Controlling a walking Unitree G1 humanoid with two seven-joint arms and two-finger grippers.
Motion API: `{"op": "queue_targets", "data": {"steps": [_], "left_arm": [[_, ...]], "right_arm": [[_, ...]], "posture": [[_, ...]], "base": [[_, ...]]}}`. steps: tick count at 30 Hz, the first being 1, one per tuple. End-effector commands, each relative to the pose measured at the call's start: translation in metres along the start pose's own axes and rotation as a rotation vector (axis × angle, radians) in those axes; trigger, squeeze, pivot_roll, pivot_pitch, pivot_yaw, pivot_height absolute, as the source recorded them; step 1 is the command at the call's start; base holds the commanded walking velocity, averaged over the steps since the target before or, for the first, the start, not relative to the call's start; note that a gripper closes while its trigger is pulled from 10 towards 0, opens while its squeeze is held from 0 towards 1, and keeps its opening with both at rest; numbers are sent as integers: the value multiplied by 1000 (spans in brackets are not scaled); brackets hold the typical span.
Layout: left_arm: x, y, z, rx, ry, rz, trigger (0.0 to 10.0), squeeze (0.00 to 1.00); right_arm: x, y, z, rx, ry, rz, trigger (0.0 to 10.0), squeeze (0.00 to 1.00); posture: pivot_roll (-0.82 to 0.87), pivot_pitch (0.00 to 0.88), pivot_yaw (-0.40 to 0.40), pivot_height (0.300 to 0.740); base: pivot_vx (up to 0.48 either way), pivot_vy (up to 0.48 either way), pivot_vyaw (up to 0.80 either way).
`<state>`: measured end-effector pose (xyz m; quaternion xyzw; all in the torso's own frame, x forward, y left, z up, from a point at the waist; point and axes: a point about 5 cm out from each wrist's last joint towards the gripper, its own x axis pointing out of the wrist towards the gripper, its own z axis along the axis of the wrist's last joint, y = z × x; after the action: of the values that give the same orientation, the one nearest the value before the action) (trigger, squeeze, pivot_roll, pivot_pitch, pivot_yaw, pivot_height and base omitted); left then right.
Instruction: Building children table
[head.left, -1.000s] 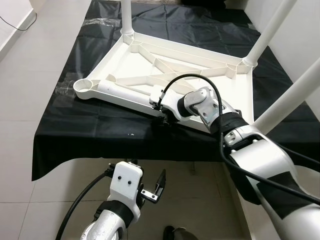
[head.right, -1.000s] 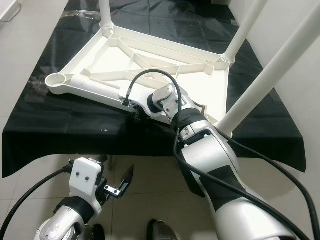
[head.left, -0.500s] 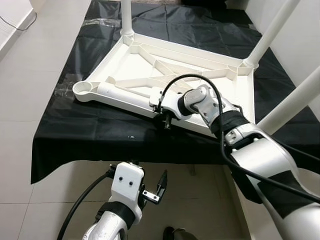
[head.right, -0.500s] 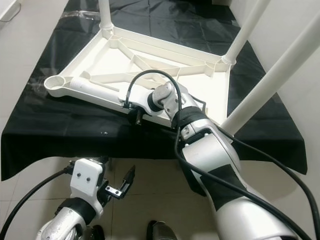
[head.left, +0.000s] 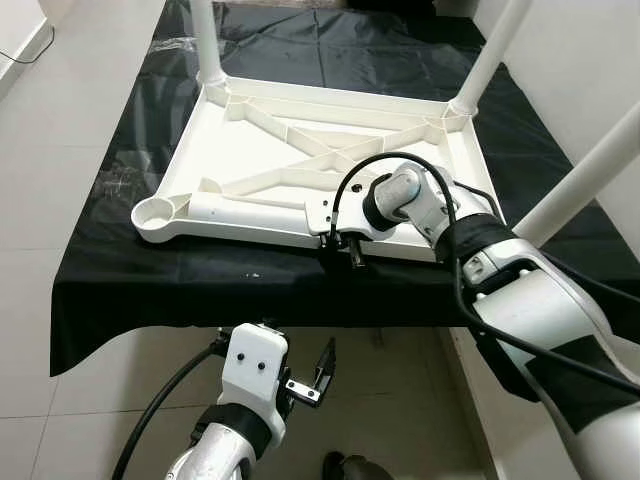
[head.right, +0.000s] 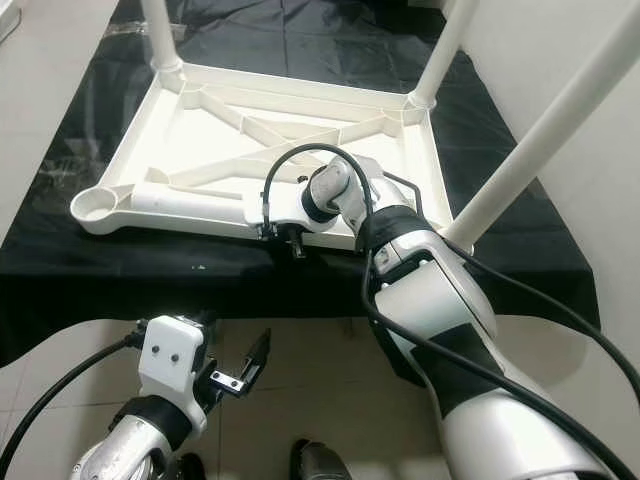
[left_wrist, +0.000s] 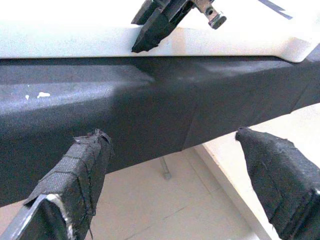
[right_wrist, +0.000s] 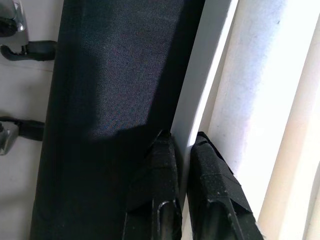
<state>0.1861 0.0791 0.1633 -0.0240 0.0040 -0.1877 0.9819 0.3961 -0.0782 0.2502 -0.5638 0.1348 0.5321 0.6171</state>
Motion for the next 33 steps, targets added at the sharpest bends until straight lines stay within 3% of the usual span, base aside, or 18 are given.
{"op": "queue_targets", "data": {"steps": [1,2,4,7,8,9,16,17,18,19,20,21,23,26,33], "left_arm": [[-2,-4,-2,-18,18,-8,10000,0],[-2,-4,-2,-18,18,-8,10000,0],[-2,-4,-2,-19,19,-6,10000,0],[-2,-4,-2,-20,20,-6,10000,0],[-2,-4,-2,-21,21,-6,10000,0],[-2,-4,-2,-21,22,-5,10000,0],[1,-1,-3,-16,23,-1,10000,0],[2,0,-4,-13,23,-1,10000,0],[2,0,-4,-13,23,-1,10000,0],[3,2,-5,-11,24,0,10000,0],[3,2,-5,-11,24,0,10000,0],[4,3,-5,-8,25,0,10000,0],[5,4,-7,-6,28,1,10000,0],[9,6,-15,4,39,-6,10000,0],[15,12,-22,14,45,-9,10000,0]], "right_arm": [[15,16,-5,-114,116,119,0,0],[15,16,-5,-114,116,119,0,0],[17,12,-1,-77,103,72,10000,0],[18,10,1,-50,91,50,10000,0],[18,10,4,-35,55,40,10000,271],[18,9,7,-32,28,43,10000,1000],[6,7,3,-26,14,90,10000,1000],[0,4,2,-10,1,105,10000,514],[0,4,2,-10,1,105,10000,514],[-7,2,2,1,-22,124,10000,176],[-7,2,2,1,-22,124,10000,176],[-13,-1,3,13,-53,136,10000,0],[-22,-5,4,29,-92,133,10000,0],[-57,-23,9,128,-287,57,10000,0],[-83,-33,5,229,-467,-65,10000,0]], "posture": [[0,290,-147,740],[0,290,-147,740],[1,292,-147,740],[1,292,-147,740],[3,292,-146,740],[3,292,-146,740],[4,283,-143,740],[6,275,-140,740],[6,275,-140,740],[10,267,-136,740],[10,267,-136,740],[9,266,-134,740],[9,234,-125,740],[21,168,-108,740],[15,97,-83,740]], "base": [[0,0,0],[0,0,0],[0,0,0],[0,0,0],[0,0,0],[0,0,0],[0,0,0],[0,0,0],[0,0,0],[0,0,0],[0,0,0],[0,0,0],[0,0,0],[0,0,0],[0,0,0]]}}
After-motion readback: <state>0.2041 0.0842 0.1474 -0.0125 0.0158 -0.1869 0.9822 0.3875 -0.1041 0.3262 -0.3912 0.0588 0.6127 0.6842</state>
